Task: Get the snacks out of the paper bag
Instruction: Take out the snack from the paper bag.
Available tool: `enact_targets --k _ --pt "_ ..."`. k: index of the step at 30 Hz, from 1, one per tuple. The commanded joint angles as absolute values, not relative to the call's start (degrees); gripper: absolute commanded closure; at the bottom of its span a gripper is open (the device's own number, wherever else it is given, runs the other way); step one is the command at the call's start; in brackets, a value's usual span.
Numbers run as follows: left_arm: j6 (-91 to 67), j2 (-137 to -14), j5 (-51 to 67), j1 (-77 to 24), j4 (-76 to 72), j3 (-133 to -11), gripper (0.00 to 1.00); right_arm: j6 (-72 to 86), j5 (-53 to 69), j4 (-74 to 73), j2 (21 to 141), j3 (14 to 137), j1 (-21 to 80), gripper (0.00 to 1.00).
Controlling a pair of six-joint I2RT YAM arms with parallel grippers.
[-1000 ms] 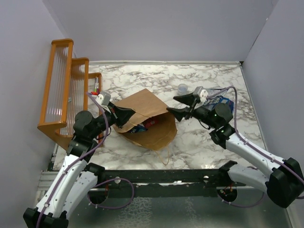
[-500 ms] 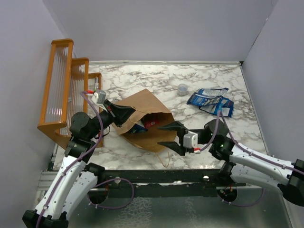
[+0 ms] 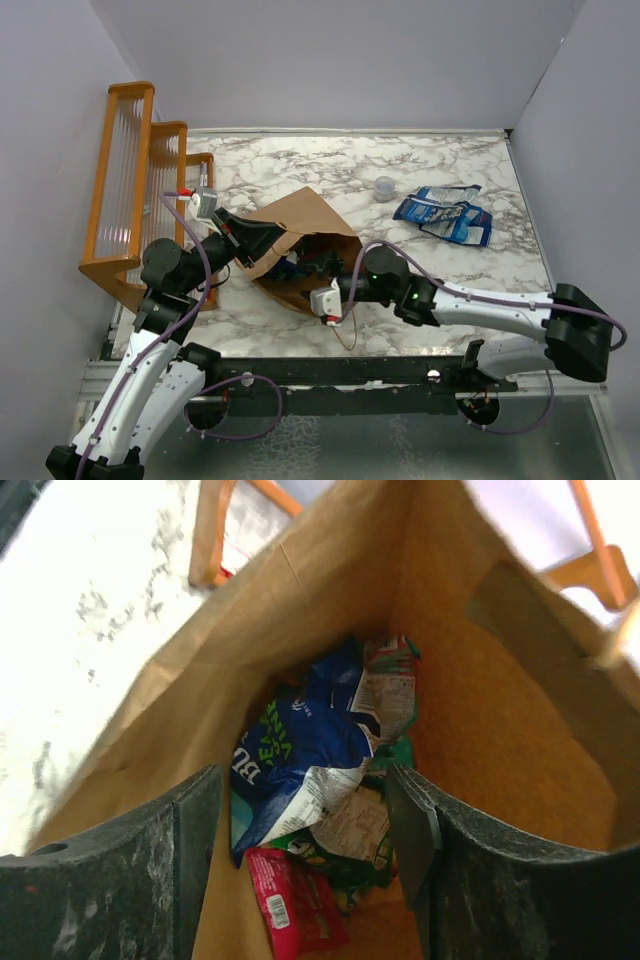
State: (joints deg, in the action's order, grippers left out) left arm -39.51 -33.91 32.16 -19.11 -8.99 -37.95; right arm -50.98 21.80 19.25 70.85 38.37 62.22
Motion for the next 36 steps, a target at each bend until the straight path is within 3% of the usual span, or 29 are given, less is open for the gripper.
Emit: enact_targets --k 1,9,22,30,36 --pt "-40.5 -33.0 34.0 -18.8 -11.2 -39.3 1.00 -56.2 13.7 21.7 79.8 43.8 62.8 0.32" --pt "-40.4 -32.6 33.8 -18.8 -10.0 -39.3 1.00 -55.1 8.4 27.3 91.8 49.9 62.8 0.28" --pt "-41.1 -32.2 33.6 -18.8 -10.5 -38.1 1.00 -53.6 11.2 33.1 100.7 54.7 61.2 0.30" --pt "-40.5 -31.5 33.0 -18.8 -8.6 -38.3 1.00 -52.1 11.6 33.5 103.1 54.2 61.0 0.58" --pt "-40.4 -32.0 32.5 -18.8 -8.0 -38.1 1.00 -50.9 12.8 36.1 100.2 51.5 61.0 0.94"
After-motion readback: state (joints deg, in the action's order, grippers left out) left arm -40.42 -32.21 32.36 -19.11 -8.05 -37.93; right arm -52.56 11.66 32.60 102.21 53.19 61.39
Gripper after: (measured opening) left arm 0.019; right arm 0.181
